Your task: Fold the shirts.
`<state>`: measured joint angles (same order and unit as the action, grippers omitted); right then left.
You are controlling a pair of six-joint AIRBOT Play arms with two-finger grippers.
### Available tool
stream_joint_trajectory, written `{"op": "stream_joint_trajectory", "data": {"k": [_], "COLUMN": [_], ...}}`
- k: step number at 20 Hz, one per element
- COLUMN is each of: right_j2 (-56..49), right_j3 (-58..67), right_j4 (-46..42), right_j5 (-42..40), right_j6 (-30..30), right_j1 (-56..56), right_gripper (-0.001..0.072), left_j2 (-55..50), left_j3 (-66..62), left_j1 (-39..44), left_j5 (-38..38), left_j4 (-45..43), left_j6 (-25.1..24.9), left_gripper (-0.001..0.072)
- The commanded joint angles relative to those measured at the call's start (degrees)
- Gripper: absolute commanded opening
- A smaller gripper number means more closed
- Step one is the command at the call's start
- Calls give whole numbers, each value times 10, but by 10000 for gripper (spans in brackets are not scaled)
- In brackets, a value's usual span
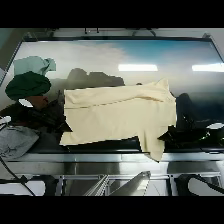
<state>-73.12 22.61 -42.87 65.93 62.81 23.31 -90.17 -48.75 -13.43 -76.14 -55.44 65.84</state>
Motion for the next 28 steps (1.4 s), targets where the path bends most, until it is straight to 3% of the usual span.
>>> {"op": "stream_joint_trajectory", "data": {"k": [1,7,13,15,19,24,28], "right_j2": [20,83,92,92,90,16,-95], "right_j3": [2,8,49,49,56,132,239], "right_j4": [-26,-9,8,58,249,344,356], "right_j5": [57,69,108,111,115,52,-23], "right_j6": [17,21,21,9,-58,-106,-123], "right_j1": [21,62,99,97,94,25,-29], "right_gripper": [26,24,24,25,25,25,26], "left_j2": [1,1,1,1,0,-18,-100], "left_j3": [-1,-1,-1,-1,-12,-113,-210], "left_j1": [-25,-87,-161,-177,-179,-129,-76], "left_j5": [-9,-16,-86,-105,-154,-115,-108], "left_j4": [0,87,95,136,298,300,300], "left_j6": [0,-33,-56,-69,-125,-92,-61], "left_gripper": [25,26,26,25,25,25,18]}}
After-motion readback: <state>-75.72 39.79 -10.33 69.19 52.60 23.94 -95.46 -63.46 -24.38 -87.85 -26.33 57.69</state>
